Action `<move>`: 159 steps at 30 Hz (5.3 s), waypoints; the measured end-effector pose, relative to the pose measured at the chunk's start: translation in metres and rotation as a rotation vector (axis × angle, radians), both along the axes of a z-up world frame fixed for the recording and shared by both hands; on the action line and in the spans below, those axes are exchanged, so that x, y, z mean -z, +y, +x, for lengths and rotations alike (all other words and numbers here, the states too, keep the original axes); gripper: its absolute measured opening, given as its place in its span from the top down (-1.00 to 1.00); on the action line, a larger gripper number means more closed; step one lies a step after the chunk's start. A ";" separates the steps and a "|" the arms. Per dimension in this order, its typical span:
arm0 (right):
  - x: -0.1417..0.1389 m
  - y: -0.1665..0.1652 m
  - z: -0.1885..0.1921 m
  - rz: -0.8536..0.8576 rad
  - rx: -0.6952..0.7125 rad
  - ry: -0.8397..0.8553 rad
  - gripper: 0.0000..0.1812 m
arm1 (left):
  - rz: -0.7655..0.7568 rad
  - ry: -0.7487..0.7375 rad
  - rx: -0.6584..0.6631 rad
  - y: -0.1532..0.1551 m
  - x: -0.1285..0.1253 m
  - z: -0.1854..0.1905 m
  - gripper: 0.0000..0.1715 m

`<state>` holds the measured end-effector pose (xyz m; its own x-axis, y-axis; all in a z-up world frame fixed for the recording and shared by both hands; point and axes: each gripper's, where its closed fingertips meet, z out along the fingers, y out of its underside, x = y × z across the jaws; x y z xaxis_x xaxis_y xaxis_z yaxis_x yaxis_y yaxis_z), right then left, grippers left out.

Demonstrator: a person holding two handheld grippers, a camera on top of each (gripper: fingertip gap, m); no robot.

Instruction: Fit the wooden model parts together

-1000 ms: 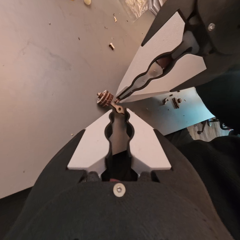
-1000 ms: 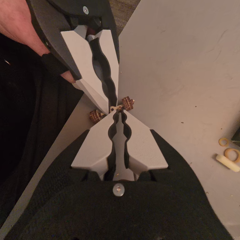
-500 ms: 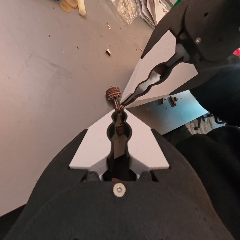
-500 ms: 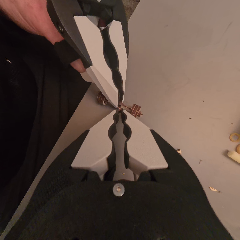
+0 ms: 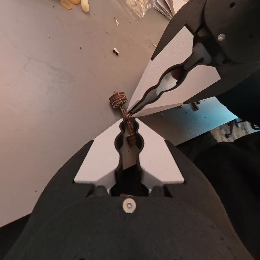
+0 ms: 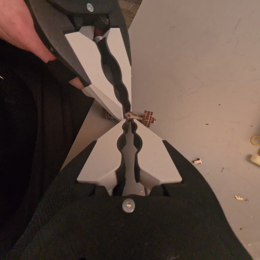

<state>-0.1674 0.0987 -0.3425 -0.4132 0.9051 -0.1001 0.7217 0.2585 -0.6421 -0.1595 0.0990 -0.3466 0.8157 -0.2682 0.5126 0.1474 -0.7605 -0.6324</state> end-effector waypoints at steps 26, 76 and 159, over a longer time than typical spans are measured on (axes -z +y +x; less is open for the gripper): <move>0.002 0.016 0.011 0.065 0.425 -0.090 1.00 | 0.066 0.395 -0.030 0.015 0.003 0.006 0.96; -0.002 0.026 0.011 0.097 0.684 0.079 0.99 | 0.068 0.223 -0.108 0.027 0.002 0.007 1.00; -0.002 0.034 0.004 0.231 0.618 0.067 1.00 | 0.080 0.352 -0.102 0.033 0.003 0.001 0.99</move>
